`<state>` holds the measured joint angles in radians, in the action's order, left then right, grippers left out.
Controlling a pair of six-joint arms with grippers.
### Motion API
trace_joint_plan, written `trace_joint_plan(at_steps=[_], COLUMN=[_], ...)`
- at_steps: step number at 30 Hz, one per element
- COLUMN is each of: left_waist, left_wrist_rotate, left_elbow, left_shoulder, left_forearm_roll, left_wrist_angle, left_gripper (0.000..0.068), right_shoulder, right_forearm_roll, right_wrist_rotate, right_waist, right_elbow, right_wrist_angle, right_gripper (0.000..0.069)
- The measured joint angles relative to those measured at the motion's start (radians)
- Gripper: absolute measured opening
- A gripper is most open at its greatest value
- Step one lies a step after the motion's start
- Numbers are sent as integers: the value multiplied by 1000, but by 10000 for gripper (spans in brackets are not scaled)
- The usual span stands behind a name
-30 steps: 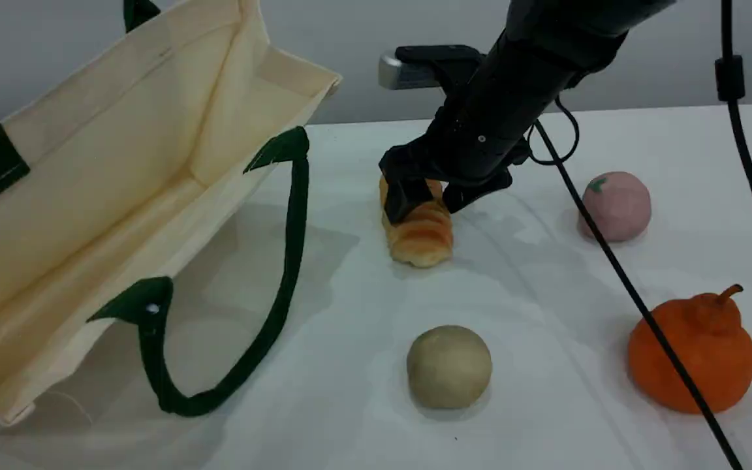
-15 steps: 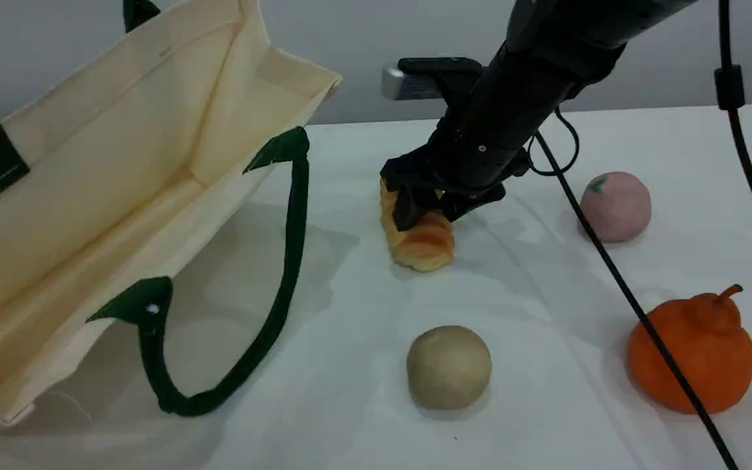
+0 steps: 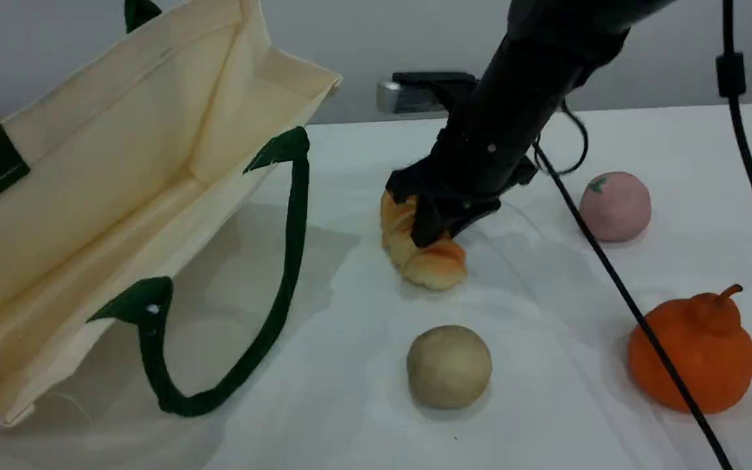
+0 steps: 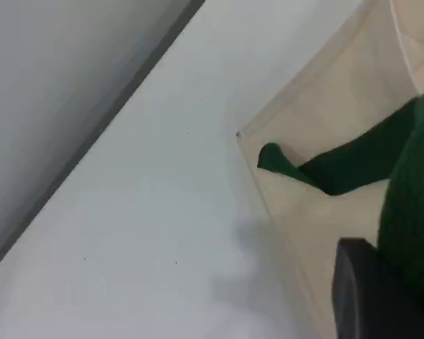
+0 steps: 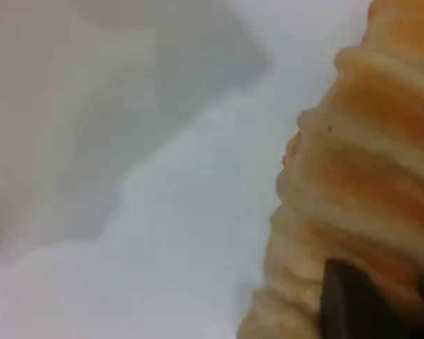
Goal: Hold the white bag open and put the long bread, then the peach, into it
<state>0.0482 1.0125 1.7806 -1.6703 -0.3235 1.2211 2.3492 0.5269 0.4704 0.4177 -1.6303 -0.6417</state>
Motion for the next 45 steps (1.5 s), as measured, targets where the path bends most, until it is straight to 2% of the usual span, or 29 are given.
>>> trace_joint_plan(at_steps=[6,12,17,22,26,35,45], left_waist=[-1,-1,-1,-1,-4,-99,-121], left_wrist_rotate=[36,38,56,56,66,82,101], left_elbow=[0,0,0,0,0,0,0], left_shoulder=[-1,-2,-2,-2,-3,-4,-19], left_forearm_roll=[-78,-108,-122,-139,-182,-172,-188], left_wrist_angle=[0,0,0,0,0,0,-1], left_gripper=[78,78,78,78,78,78,78], right_shoulder=[-132,-252,-332,-422,-513,-757,-951], right_forearm_roll=[-174,-402,-463,-399,-372,-271,47], right_wrist_rotate=[-175,-375,-436,-439,-437,-424,-205], right_waist=[-1,-1,-1,-1,2,2,2], right_elbow=[-2,1,34,95,179,426,665], right_wrist_angle=[-44,-148,-184,-170,-142,-91,-73], right_gripper=[104,95,95,92,86,83,77])
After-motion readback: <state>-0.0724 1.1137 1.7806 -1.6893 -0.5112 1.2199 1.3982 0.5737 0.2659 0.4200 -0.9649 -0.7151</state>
